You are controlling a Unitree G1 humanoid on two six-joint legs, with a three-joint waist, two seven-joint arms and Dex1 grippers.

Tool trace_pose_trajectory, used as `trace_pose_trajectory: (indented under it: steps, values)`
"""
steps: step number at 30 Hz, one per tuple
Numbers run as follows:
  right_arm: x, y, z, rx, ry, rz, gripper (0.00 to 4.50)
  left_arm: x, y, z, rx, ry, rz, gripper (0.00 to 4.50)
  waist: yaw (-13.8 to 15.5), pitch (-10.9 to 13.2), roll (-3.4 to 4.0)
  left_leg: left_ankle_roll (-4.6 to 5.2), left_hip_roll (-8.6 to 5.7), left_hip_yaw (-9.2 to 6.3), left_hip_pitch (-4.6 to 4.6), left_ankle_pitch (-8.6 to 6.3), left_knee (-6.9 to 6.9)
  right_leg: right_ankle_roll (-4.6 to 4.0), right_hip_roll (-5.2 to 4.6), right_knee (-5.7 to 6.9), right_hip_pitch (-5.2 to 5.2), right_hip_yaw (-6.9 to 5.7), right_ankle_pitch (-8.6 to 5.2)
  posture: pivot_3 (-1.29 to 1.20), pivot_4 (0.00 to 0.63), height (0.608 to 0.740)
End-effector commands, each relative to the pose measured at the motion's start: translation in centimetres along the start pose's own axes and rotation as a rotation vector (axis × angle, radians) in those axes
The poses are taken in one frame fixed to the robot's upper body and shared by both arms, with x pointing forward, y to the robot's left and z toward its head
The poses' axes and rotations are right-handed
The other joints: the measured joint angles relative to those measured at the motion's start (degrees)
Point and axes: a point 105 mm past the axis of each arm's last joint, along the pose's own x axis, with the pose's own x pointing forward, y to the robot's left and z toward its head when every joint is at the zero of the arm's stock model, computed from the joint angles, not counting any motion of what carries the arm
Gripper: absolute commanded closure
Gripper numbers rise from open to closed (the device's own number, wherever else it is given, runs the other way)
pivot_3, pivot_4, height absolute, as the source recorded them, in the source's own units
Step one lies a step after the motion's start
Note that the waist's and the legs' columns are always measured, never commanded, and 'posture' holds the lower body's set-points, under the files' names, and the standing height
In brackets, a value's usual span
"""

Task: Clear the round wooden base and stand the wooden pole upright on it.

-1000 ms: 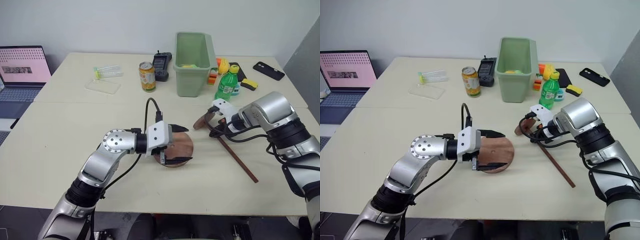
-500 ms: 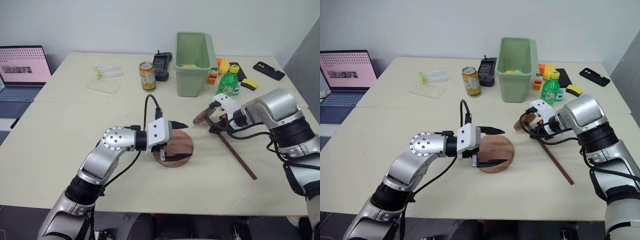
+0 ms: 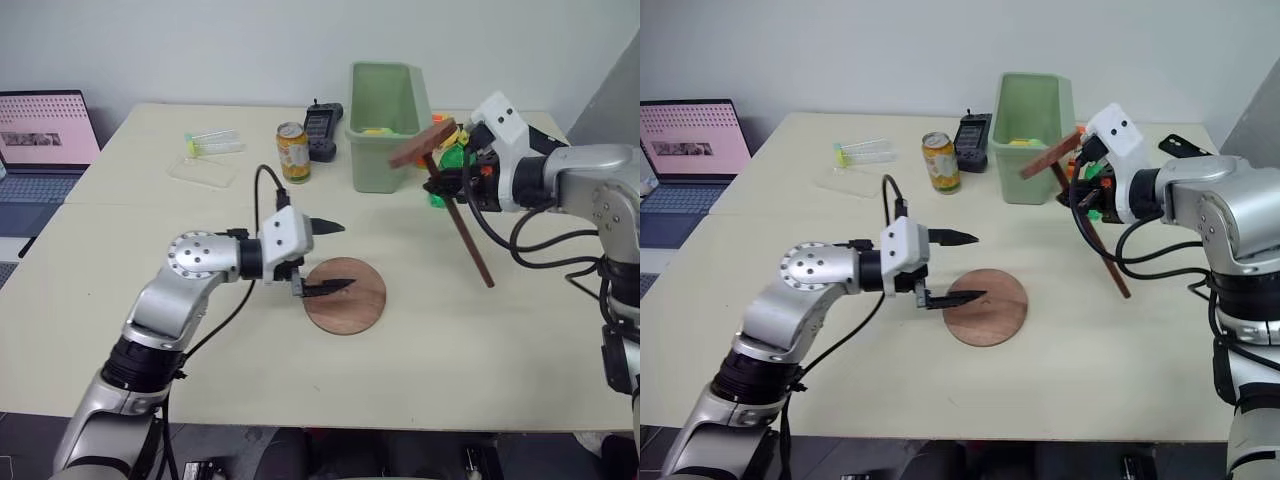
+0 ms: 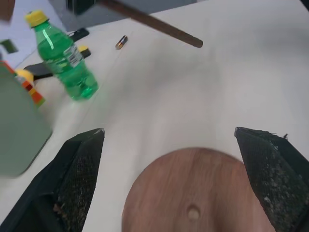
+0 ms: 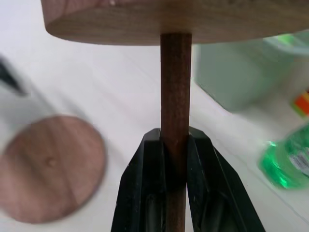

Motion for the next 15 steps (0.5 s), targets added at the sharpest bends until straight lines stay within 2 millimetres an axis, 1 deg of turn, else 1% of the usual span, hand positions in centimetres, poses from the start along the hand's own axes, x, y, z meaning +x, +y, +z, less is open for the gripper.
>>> trace_pose_trajectory:
  steps: [1, 2, 4, 7, 9, 10, 12, 15]
  values:
    - [-0.7, 2.5, 3.6, -0.079, -0.316, 0.036, 4.28, -2.0, 0.6, 0.1, 0.021, 0.031, 0.014, 0.0, -0.1, 0.0, 0.02, 0.0, -0.01, 0.03, 0.01, 0.0, 0.0, 0.0, 0.0, 0.03, -0.01, 0.02, 0.0, 0.0, 0.15, 0.74]
    - [-0.7, 3.7, 4.3, -0.127, -0.448, 0.016, 4.28, -3.1, 0.6, -0.7, 0.034, 0.088, 0.014, 0.0, -0.1, 0.0, -0.01, 0.0, -0.01, 0.02, 0.01, 0.0, 0.01, 0.0, 0.0, 0.06, -0.01, 0.02, 0.0, 0.0, 0.15, 0.74]
    - [-1.1, 5.4, 5.2, -0.171, -0.617, -0.003, 4.28, -4.6, 0.5, -1.6, 0.05, 0.159, 0.005, 0.0, -0.5, 0.0, -0.02, 0.0, 0.14, -0.04, 0.01, 0.01, -0.01, 0.0, 0.01, 0.03, -0.03, 0.03, 0.0, 0.0, 0.15, 0.74]
    - [-0.7, 7.0, 5.5, -0.147, -0.743, -0.002, 4.28, -5.6, 0.7, -1.8, 0.037, 0.174, 0.023, 0.0, -0.5, 0.0, 0.07, -0.06, 0.1, 0.01, -0.24, 0.04, -0.05, 0.0, 0.02, 0.19, -0.42, 0.01, 0.0, 0.0, 0.15, 0.74]
    - [-0.3, 7.9, 5.7, -0.085, -0.803, 0.019, 4.28, -6.0, 0.7, -1.9, 0.031, 0.182, 0.027, 0.0, -0.4, 0.0, 0.05, -0.13, -0.01, 0.04, -0.41, 0.08, 0.09, 0.0, 0.02, 0.32, -0.61, 0.04, 0.0, 0.0, 0.15, 0.74]
    - [0.0, 8.6, 5.6, -0.094, -0.821, 0.032, 4.28, -6.1, 0.4, -2.1, 0.036, 0.197, 0.021, 0.0, -0.3, 0.0, 0.05, -0.13, -0.02, 0.06, -0.4, 0.08, 0.11, 0.0, 0.02, 0.36, -0.6, 0.05, 0.0, 0.0, 0.15, 0.74]
    - [0.8, 9.6, 5.3, -0.085, -0.838, 0.054, 4.28, -6.3, 0.0, -2.5, 0.047, 0.22, 0.009, 0.0, -0.4, 0.0, 0.03, -0.11, -0.04, 0.09, -0.37, 0.08, 0.11, 0.0, 0.02, 0.4, -0.62, 0.09, 0.0, 0.0, 0.15, 0.74]
    - [1.5, 10.4, 4.5, -0.04, -0.833, 0.088, 4.28, -6.5, -0.4, -2.7, 0.04, 0.23, 0.006, 0.0, -0.4, 0.0, 0.04, -0.11, -0.03, 0.09, -0.37, 0.08, 0.1, 0.0, 0.02, 0.45, -0.66, 0.09, 0.0, 0.0, 0.15, 0.74]
